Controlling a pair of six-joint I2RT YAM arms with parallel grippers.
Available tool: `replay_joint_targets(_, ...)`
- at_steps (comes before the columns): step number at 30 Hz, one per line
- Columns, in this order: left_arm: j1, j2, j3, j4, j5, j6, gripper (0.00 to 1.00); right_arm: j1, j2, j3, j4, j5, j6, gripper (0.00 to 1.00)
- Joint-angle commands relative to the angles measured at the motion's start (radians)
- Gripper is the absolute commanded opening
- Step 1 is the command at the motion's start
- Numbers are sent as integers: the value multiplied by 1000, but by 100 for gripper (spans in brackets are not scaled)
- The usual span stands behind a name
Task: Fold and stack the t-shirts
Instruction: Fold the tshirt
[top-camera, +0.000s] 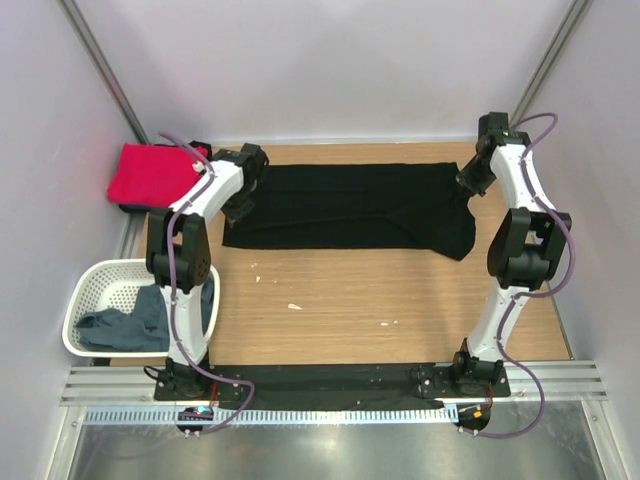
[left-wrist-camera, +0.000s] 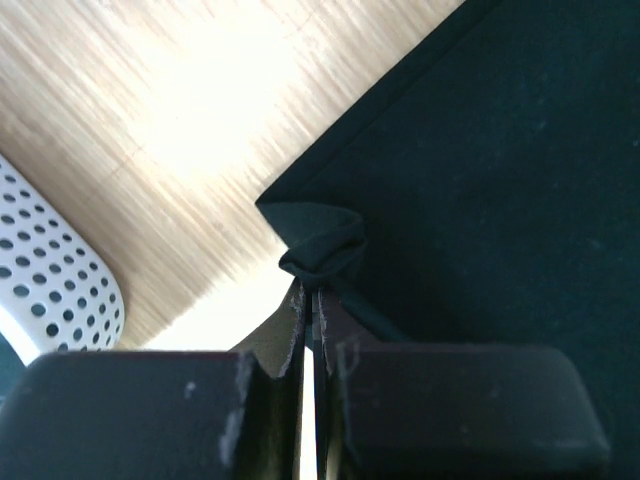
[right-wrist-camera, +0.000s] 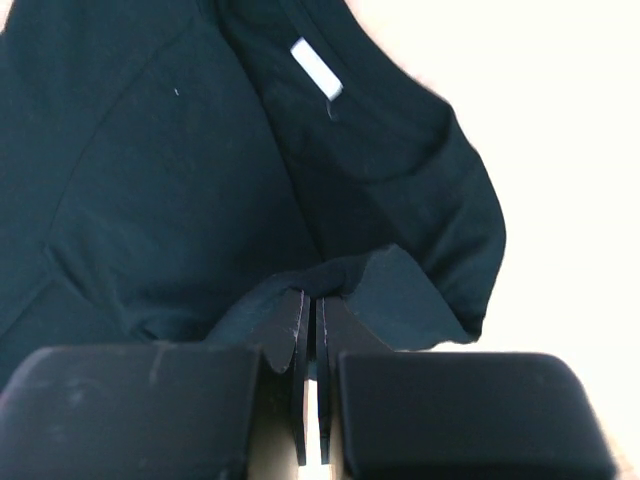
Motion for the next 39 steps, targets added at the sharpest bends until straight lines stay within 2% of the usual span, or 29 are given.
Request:
replay_joint_targets(1,8,29,44,-8,-98,31,0,-4,48,108,31,13,-50,1)
replay_joint_targets(6,10,62,92,-31,-133,16,0,8,116,226,31,5,-70,1)
replay_joint_targets(12,27,91,152,-60,-158,-17,0,19,174,290,28,-17,-77,1)
replay_joint_targets(25,30,183,259,9,-212,71,0,54,256,335,70,-14,-123,1)
replay_joint_targets(39,30,249,340,20,-253,95,0,61,331,375,85,2,-141,1)
